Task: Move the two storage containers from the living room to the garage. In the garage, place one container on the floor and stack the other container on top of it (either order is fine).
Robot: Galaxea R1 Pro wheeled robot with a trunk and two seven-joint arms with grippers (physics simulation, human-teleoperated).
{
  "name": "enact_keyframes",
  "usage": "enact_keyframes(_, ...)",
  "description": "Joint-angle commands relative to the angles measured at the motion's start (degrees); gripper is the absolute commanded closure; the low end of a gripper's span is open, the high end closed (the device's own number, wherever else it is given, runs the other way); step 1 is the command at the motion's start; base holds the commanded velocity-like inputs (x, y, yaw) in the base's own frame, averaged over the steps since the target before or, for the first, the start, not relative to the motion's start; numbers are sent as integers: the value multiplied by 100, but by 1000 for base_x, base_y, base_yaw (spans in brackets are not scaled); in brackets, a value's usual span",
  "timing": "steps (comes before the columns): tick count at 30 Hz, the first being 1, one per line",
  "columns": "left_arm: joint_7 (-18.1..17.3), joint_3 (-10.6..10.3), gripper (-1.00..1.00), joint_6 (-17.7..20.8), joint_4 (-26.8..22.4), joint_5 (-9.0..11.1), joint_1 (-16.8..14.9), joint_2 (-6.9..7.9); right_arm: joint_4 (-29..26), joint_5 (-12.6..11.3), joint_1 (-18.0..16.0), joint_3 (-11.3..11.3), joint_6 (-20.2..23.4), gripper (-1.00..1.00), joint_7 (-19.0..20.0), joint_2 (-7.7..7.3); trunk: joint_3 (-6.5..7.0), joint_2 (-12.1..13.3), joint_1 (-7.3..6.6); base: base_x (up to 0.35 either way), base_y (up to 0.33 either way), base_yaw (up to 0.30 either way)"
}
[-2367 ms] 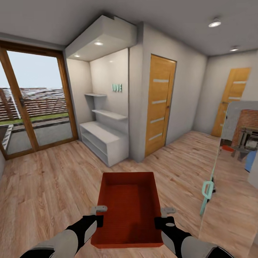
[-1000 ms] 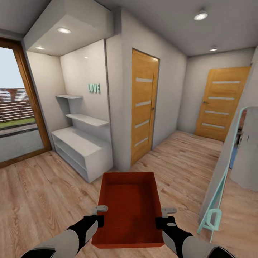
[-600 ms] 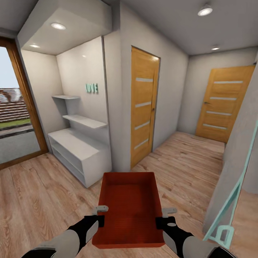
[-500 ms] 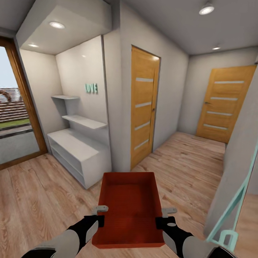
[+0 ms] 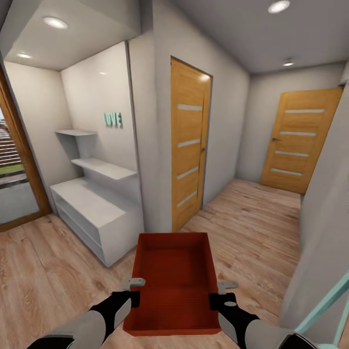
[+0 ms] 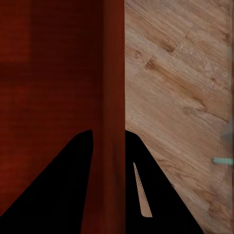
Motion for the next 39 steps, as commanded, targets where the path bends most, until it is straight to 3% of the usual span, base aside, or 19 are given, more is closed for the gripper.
enact_keyframes(1,146,-5,100,42,-27,-110,-3,41,28,-104,-6,-14,-37,100,-41,-82,-11,-10,6,323,0,-226)
enact_keyframes(31,147,-5,100,42,-27,-109,-3,41,27,-105,-6,-14,-37,100,-41,-81,-11,-10,6,323,0,-239)
enact_keyframes(39,148,-5,100,42,-27,-108,-2,41,27,-104,-5,-14,-37,100,-41,-90,-11,-10,6,323,0,-42)
